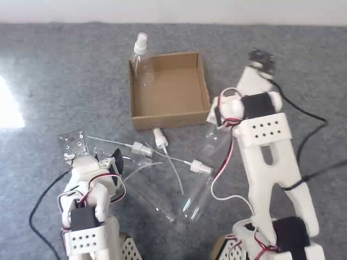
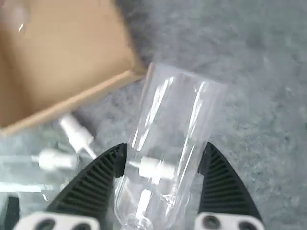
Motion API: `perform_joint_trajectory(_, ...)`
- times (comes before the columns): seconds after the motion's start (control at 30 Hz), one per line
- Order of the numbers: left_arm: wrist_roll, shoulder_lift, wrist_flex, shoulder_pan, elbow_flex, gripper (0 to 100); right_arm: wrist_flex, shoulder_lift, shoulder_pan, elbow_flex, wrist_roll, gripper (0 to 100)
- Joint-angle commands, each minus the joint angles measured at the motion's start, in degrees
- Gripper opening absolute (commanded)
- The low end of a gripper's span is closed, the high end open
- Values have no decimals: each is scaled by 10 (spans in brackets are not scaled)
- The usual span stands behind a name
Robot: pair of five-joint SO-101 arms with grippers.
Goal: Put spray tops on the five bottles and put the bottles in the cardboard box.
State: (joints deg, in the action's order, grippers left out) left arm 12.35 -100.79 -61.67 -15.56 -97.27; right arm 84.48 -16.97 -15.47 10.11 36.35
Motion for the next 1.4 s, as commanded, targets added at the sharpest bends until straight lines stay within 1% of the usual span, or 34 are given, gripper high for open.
perform_joint_trajectory(0.0,7,-6,-3,0,5,210,-12,-29,23,11,48,115)
perform_joint_trajectory(0.2,7,-6,-3,0,5,210,-70,-36,46,99,58,117)
perform_joint_trajectory(0.43,7,-6,-3,0,5,210,-136,-36,81,165,68,116)
perform_joint_trajectory(0.63,7,-6,-3,0,5,210,-186,-36,121,196,175,116)
perform_joint_trajectory(0.97,7,-6,-3,0,5,210,-190,-29,123,239,317,119)
perform_joint_trajectory(1.23,7,-6,-3,0,5,210,-189,-29,124,256,378,121)
perform_joint_trajectory(1.37,7,-6,-3,0,5,210,-189,-29,124,269,386,122)
